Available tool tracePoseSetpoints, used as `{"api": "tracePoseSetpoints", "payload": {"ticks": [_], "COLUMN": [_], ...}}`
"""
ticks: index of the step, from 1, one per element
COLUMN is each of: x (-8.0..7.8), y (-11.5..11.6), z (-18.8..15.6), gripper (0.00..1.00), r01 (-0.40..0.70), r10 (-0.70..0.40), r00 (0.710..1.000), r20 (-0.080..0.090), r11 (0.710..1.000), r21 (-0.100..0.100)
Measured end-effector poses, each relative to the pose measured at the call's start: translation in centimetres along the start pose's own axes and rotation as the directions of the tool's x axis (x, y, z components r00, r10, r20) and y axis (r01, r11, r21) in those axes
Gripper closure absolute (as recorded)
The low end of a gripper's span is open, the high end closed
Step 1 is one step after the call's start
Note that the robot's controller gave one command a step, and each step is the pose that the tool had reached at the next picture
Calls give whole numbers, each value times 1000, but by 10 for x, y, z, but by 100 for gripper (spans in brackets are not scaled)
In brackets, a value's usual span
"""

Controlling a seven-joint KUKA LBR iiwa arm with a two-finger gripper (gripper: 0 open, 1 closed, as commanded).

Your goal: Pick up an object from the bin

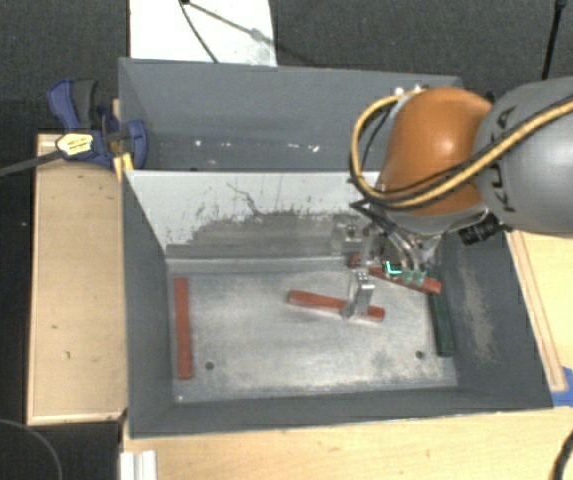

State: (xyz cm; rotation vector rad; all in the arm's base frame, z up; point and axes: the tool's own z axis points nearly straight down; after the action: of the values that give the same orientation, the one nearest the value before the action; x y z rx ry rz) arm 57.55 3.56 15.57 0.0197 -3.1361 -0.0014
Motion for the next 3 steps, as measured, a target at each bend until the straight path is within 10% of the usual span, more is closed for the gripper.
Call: {"api": "tracePoseSetpoints", "payload": {"ticks": [1,3], "x": [3,12], "y": [-5,-1], "z": [90,53], "gripper": [0,0], "r01": [-13,-8], "r10": [13,8], "r00": [1000,1000], "r20": [0,10], "r11": [1000,1000], "r21": [0,0]}}
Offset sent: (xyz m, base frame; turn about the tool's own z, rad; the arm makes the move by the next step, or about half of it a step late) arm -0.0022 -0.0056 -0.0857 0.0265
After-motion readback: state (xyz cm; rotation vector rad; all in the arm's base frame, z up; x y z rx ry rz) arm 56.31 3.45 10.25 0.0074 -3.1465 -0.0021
